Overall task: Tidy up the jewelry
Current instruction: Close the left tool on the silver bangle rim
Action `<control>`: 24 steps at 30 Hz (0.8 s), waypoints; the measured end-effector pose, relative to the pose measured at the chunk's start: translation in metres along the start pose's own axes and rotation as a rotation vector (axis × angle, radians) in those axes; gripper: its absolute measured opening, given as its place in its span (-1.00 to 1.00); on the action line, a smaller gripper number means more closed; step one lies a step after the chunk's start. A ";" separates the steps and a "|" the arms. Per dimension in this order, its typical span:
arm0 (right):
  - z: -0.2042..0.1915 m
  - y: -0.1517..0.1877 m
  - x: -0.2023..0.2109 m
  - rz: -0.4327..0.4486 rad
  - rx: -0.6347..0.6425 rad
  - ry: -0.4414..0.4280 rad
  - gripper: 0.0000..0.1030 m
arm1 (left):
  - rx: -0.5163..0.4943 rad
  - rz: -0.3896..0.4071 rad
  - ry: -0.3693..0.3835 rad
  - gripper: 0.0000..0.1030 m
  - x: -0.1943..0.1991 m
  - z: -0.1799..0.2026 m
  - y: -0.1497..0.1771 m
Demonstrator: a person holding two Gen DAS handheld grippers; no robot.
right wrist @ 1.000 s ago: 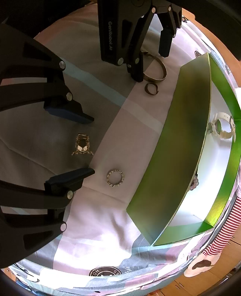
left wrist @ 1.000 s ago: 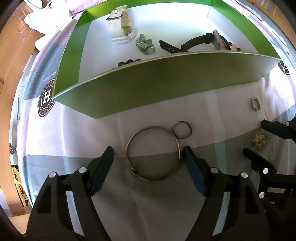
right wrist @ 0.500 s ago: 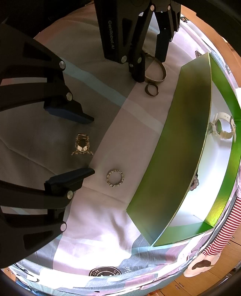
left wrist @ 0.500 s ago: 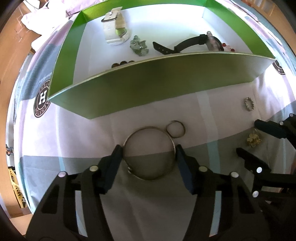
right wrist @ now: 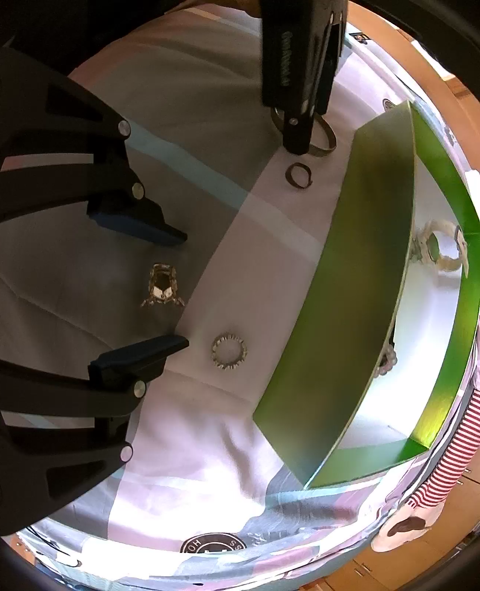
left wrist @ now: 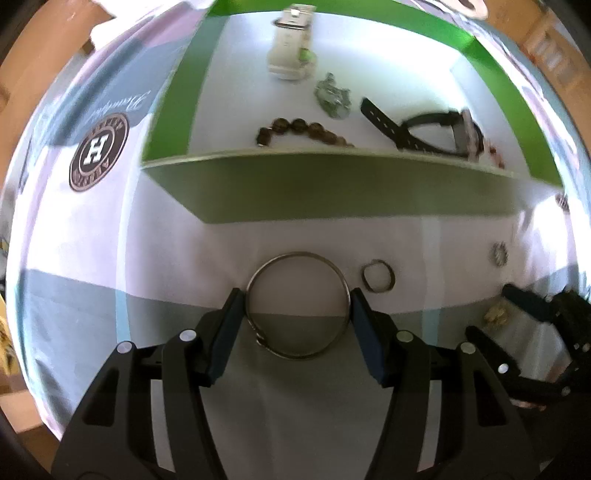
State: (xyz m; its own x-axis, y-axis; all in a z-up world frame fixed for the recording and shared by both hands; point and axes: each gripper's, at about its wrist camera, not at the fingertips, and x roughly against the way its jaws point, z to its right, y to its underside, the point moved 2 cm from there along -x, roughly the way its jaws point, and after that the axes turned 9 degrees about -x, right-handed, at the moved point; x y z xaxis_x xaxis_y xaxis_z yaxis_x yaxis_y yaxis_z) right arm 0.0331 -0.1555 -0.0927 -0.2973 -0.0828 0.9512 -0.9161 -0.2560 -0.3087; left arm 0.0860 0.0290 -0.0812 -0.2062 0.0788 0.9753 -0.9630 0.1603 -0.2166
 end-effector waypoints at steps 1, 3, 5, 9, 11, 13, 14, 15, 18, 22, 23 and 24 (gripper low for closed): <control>0.004 -0.001 0.001 0.000 -0.009 0.005 -0.03 | 0.002 0.007 0.009 0.14 0.002 -0.005 -0.001; 0.011 -0.003 0.002 -0.002 -0.030 0.004 -0.03 | -0.004 0.029 0.003 0.15 0.007 -0.009 -0.003; 0.017 -0.004 0.003 -0.004 -0.048 0.002 0.00 | -0.005 0.043 -0.002 0.15 0.010 -0.011 -0.006; 0.025 -0.005 0.003 -0.011 -0.065 -0.005 0.00 | -0.006 0.034 -0.027 0.28 0.008 -0.018 -0.009; 0.025 -0.005 0.002 -0.016 -0.057 -0.007 0.00 | -0.014 0.024 -0.034 0.35 0.004 -0.011 -0.009; 0.023 -0.005 0.001 -0.016 -0.045 -0.002 0.00 | -0.032 0.017 -0.048 0.36 0.000 -0.006 -0.009; 0.021 -0.004 0.001 -0.016 -0.035 -0.001 0.00 | -0.045 0.014 -0.058 0.37 -0.003 -0.002 -0.009; 0.020 -0.004 0.001 -0.015 -0.030 -0.001 0.00 | -0.057 0.012 -0.066 0.39 -0.004 0.000 -0.010; 0.016 -0.003 0.000 -0.012 -0.016 0.006 0.00 | -0.079 0.005 -0.081 0.39 -0.007 0.008 -0.010; 0.015 -0.003 -0.002 -0.003 -0.002 0.022 0.00 | -0.094 0.005 -0.097 0.39 -0.010 0.009 -0.013; 0.014 -0.003 -0.002 -0.002 0.000 0.024 0.00 | -0.096 0.007 -0.101 0.39 -0.010 0.011 -0.013; 0.014 -0.003 -0.002 0.000 0.002 0.026 0.00 | -0.098 0.008 -0.103 0.39 -0.010 0.011 -0.014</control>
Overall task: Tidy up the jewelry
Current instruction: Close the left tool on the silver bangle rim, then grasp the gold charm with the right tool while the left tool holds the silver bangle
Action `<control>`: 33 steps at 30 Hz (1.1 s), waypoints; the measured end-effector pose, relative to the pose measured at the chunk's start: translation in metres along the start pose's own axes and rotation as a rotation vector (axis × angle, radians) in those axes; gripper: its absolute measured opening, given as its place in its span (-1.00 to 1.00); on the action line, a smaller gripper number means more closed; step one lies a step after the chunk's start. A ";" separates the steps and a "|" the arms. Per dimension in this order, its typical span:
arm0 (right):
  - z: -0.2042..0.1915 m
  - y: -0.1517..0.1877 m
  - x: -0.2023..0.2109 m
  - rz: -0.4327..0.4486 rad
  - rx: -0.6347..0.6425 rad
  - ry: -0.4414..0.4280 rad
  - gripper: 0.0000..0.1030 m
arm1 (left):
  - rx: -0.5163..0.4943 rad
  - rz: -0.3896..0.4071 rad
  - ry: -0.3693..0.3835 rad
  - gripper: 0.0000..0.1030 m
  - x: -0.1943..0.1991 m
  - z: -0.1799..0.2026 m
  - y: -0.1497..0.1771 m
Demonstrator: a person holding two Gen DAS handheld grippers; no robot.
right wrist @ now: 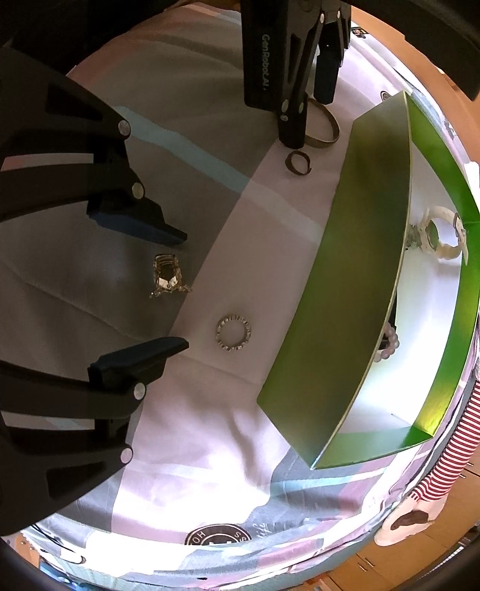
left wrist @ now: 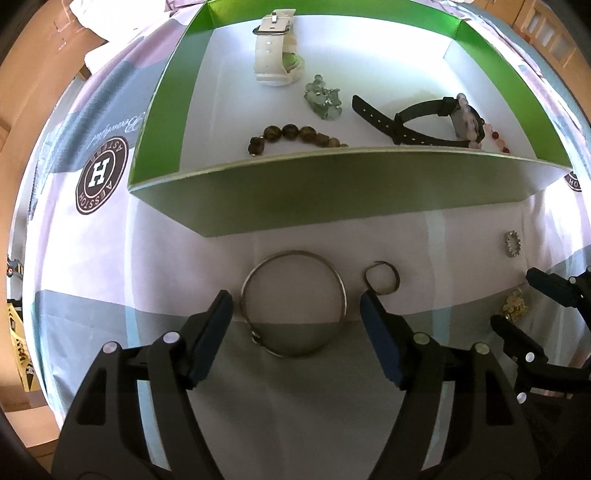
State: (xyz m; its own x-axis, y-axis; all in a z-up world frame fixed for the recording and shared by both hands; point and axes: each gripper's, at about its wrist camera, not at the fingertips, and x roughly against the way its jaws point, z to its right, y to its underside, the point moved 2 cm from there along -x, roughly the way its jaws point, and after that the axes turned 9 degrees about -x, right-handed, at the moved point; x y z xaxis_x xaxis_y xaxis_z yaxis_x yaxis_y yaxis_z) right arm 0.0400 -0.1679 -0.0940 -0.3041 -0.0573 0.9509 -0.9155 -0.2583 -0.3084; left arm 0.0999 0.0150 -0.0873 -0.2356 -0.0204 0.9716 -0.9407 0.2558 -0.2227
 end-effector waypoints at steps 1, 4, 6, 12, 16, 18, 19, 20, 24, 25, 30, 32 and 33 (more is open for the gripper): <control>-0.001 0.001 0.000 0.001 0.002 0.002 0.00 | -0.001 0.000 -0.001 0.39 0.000 0.000 -0.001; -0.005 0.003 0.001 0.001 0.006 0.002 0.00 | -0.001 -0.001 -0.003 0.36 0.002 0.004 -0.001; -0.009 0.004 0.001 0.001 0.008 0.003 0.00 | 0.001 0.001 -0.003 0.35 0.007 0.005 0.011; -0.020 0.010 0.008 0.004 0.021 0.010 0.00 | -0.010 0.003 -0.005 0.28 0.006 0.011 0.016; -0.026 0.013 0.011 0.004 0.034 0.005 0.00 | -0.012 0.002 -0.002 0.24 0.015 0.017 0.022; -0.027 0.013 0.011 0.004 0.042 -0.002 0.00 | -0.014 0.001 0.001 0.23 0.019 0.019 0.025; -0.030 0.013 0.012 0.004 0.047 -0.010 0.00 | -0.016 0.000 0.009 0.23 0.020 0.020 0.026; -0.033 0.014 0.013 0.003 0.054 -0.021 0.00 | -0.018 0.000 0.013 0.22 0.022 0.023 0.026; -0.039 0.016 0.017 0.004 0.067 -0.058 0.00 | -0.031 0.013 0.050 0.22 0.026 0.031 0.026; -0.039 0.015 0.018 0.007 0.067 -0.053 0.00 | -0.030 0.017 0.056 0.22 0.028 0.032 0.026; -0.031 0.013 0.020 0.007 0.035 -0.043 0.00 | 0.005 0.026 0.065 0.28 0.031 0.026 0.026; -0.023 0.010 0.021 0.010 0.019 -0.046 0.00 | 0.022 0.027 0.071 0.29 0.032 0.023 0.025; -0.019 0.008 0.022 0.012 0.012 -0.048 0.04 | 0.031 0.028 0.073 0.32 0.032 0.019 0.025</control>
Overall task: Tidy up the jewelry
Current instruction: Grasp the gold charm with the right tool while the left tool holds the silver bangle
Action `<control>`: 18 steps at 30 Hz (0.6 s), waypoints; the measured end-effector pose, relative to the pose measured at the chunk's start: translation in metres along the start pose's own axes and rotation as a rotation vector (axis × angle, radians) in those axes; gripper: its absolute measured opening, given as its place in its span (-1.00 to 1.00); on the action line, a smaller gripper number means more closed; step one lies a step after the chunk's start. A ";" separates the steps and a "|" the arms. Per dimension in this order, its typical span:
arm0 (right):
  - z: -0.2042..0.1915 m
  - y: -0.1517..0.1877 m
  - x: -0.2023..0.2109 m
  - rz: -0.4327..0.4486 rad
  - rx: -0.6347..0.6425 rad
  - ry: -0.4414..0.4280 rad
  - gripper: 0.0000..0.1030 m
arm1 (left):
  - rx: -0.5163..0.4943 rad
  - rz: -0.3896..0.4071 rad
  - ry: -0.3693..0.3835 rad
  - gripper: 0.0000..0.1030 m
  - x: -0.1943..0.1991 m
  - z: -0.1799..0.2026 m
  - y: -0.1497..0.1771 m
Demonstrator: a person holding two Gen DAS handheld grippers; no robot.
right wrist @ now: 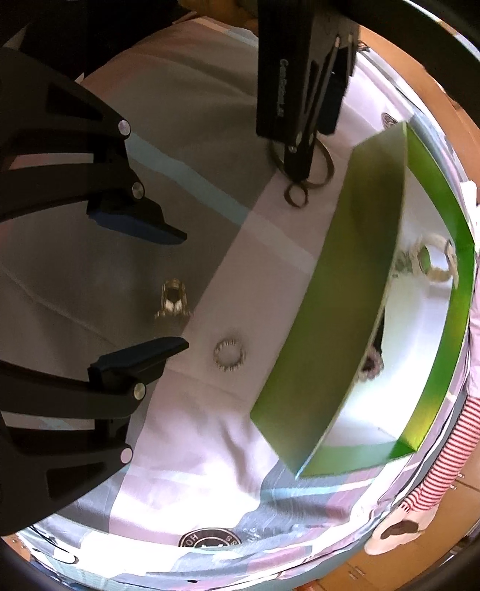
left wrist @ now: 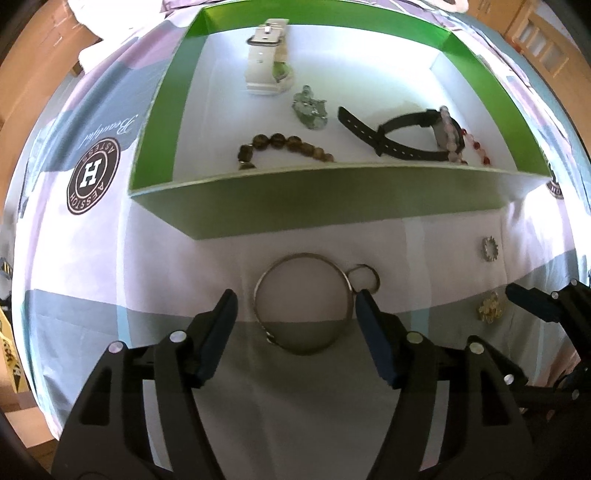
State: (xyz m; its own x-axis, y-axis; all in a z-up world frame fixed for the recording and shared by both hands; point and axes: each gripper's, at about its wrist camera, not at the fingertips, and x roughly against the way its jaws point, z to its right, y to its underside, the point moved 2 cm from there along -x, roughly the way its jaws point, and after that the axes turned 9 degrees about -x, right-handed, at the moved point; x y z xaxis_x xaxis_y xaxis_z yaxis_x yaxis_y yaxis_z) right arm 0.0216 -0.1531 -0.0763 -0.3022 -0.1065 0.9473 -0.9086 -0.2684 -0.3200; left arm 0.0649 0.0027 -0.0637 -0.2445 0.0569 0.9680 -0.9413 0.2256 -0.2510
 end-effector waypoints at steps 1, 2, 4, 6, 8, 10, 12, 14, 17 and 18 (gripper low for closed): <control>0.004 -0.002 0.003 0.007 -0.014 0.001 0.08 | 0.010 0.002 0.000 0.34 0.001 -0.001 0.000; 0.007 -0.002 0.003 0.009 -0.023 0.000 0.09 | 0.015 0.003 0.000 0.34 0.001 -0.003 0.000; 0.010 -0.002 0.004 0.005 -0.040 -0.006 0.10 | 0.017 0.001 0.001 0.37 0.001 -0.004 0.000; 0.008 -0.002 0.002 -0.001 -0.032 -0.005 0.10 | 0.003 -0.003 0.001 0.40 0.001 -0.002 0.000; 0.002 0.000 -0.001 -0.009 -0.006 0.003 0.10 | -0.020 -0.008 -0.007 0.42 -0.003 -0.007 -0.001; -0.002 -0.004 -0.006 -0.014 0.017 0.014 0.10 | -0.040 -0.011 -0.021 0.42 -0.003 -0.002 0.000; -0.002 -0.003 -0.008 -0.014 0.037 0.027 0.10 | -0.046 -0.014 -0.028 0.43 -0.003 0.003 0.002; -0.005 -0.003 -0.009 -0.013 0.046 0.034 0.10 | -0.046 -0.019 -0.033 0.43 -0.004 0.005 0.003; -0.008 -0.002 -0.011 -0.012 0.050 0.039 0.10 | -0.045 -0.023 -0.038 0.44 -0.004 0.007 0.002; -0.009 -0.002 -0.011 -0.011 0.051 0.043 0.10 | -0.045 -0.024 -0.040 0.45 -0.004 0.007 0.002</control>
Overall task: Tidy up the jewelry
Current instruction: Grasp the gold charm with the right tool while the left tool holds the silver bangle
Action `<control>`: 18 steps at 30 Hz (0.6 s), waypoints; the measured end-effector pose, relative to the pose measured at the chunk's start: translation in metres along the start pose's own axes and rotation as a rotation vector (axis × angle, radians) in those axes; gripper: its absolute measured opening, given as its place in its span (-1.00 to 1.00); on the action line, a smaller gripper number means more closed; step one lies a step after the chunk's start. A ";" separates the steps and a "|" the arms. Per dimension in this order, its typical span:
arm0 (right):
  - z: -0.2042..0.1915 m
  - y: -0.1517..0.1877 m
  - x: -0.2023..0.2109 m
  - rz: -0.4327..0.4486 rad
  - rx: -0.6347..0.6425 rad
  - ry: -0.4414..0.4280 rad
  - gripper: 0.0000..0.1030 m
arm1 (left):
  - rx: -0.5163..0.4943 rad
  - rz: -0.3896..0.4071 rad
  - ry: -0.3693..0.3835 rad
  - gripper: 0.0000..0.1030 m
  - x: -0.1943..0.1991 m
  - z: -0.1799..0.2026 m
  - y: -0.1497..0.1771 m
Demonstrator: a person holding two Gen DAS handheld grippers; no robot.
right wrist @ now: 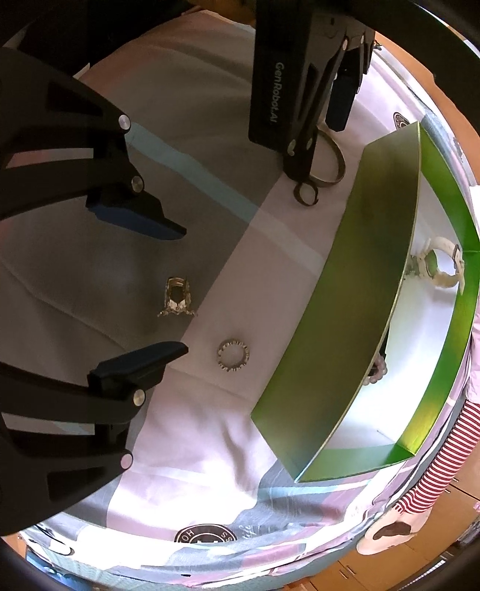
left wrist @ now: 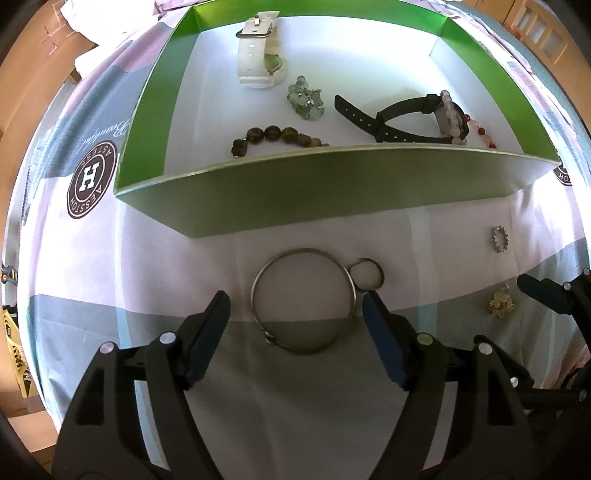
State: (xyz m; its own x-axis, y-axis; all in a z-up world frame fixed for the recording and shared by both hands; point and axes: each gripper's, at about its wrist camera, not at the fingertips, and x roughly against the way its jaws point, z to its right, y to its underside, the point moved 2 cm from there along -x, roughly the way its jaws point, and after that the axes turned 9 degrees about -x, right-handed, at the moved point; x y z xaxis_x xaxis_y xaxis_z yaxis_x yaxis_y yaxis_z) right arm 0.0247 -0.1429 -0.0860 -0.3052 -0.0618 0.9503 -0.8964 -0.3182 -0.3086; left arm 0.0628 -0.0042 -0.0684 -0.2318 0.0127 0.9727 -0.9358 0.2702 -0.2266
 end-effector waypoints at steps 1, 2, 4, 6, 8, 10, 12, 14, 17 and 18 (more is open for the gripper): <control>-0.001 0.000 -0.001 0.000 0.002 0.003 0.10 | -0.001 -0.001 -0.002 0.45 0.000 0.000 0.000; -0.001 0.001 -0.001 -0.001 0.002 0.004 0.10 | -0.002 -0.002 -0.005 0.46 0.000 0.000 0.000; 0.001 0.001 -0.002 -0.002 0.002 0.005 0.10 | -0.005 -0.004 -0.007 0.46 0.000 0.001 0.000; 0.000 0.002 -0.003 -0.003 0.003 0.007 0.10 | -0.006 -0.006 -0.009 0.46 -0.006 -0.001 -0.002; 0.001 0.002 -0.003 -0.003 0.003 0.008 0.10 | -0.006 -0.006 -0.013 0.47 -0.010 0.003 -0.002; 0.001 0.002 -0.003 -0.002 0.004 0.008 0.10 | -0.007 -0.006 -0.015 0.47 -0.016 0.006 -0.004; 0.000 0.003 -0.002 -0.001 0.007 0.008 0.10 | -0.010 -0.006 -0.018 0.47 -0.017 0.008 -0.004; -0.001 0.003 -0.002 0.000 0.009 0.010 0.10 | -0.014 -0.005 -0.022 0.47 -0.018 0.011 -0.004; 0.000 0.005 -0.002 0.002 0.004 0.007 0.10 | -0.025 -0.001 -0.035 0.47 -0.020 0.014 -0.003; -0.001 0.005 -0.001 0.004 0.001 0.005 0.10 | -0.026 -0.001 -0.036 0.47 -0.019 0.012 -0.003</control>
State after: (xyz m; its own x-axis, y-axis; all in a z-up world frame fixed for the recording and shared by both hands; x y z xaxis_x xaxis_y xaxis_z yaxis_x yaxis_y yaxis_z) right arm 0.0198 -0.1433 -0.0888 -0.3104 -0.0586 0.9488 -0.8949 -0.3186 -0.3125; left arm 0.0665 -0.0172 -0.0872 -0.2407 -0.0217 0.9704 -0.9290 0.2947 -0.2238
